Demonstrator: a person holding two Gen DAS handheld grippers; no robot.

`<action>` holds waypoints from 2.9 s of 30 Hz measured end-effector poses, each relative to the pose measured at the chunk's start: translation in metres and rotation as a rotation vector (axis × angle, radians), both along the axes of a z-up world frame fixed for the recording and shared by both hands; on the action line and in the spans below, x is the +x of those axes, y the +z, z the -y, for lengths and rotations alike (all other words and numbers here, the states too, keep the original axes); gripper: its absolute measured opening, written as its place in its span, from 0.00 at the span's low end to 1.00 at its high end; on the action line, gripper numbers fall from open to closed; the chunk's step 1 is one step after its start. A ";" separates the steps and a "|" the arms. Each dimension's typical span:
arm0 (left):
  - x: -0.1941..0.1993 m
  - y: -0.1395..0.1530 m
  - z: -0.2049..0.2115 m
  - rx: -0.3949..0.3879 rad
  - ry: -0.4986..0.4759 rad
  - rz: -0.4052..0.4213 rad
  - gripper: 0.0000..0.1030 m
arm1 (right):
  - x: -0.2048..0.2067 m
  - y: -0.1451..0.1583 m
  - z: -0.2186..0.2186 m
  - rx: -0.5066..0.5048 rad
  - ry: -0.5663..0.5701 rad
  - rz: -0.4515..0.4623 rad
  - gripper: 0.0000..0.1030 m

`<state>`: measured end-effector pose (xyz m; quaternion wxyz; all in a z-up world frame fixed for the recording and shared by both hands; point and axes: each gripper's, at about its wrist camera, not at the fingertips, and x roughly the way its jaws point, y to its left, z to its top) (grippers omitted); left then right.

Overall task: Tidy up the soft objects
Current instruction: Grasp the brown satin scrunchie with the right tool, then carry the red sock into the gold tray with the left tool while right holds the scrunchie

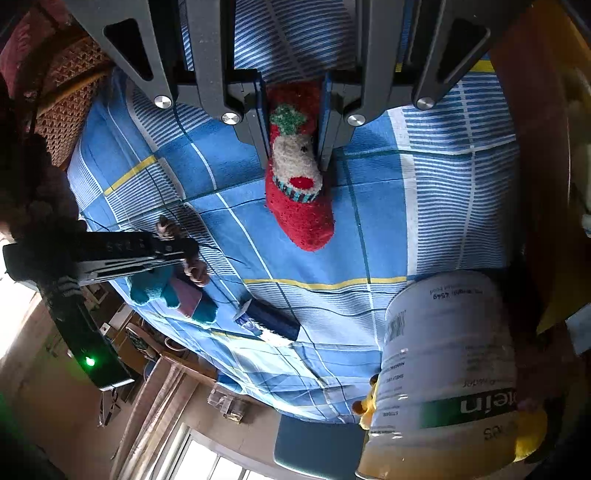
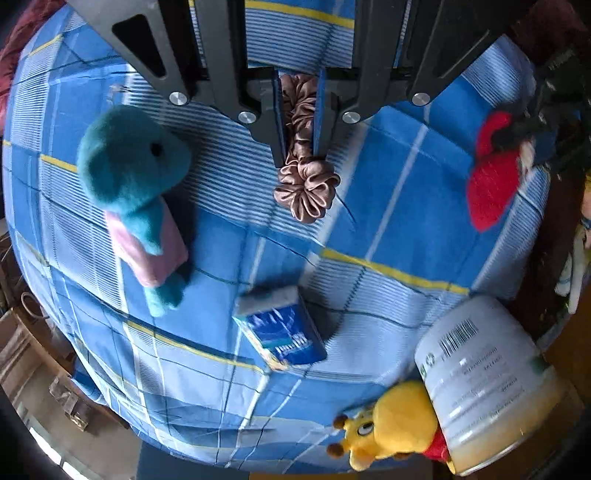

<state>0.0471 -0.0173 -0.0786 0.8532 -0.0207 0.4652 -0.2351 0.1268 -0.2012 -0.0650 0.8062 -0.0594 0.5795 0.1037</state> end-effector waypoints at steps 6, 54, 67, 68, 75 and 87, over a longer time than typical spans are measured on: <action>-0.001 0.000 0.002 0.014 0.007 0.013 0.23 | 0.000 -0.010 -0.004 0.067 -0.015 -0.038 0.14; -0.044 0.055 -0.227 0.180 0.673 0.065 0.18 | -0.021 -0.019 -0.030 -0.006 0.060 0.042 0.15; -0.045 0.030 -0.251 0.197 0.722 0.030 0.29 | -0.016 -0.020 -0.025 0.007 0.039 0.038 0.15; -0.046 0.032 -0.250 0.199 0.725 0.033 0.34 | -0.017 -0.019 -0.025 0.008 0.038 0.037 0.15; -0.048 0.043 -0.250 0.203 0.734 0.075 0.55 | -0.012 -0.018 -0.018 0.036 0.000 0.021 0.15; -0.061 0.071 -0.251 0.186 0.721 0.164 0.65 | 0.029 0.047 -0.038 0.175 -0.016 0.087 0.13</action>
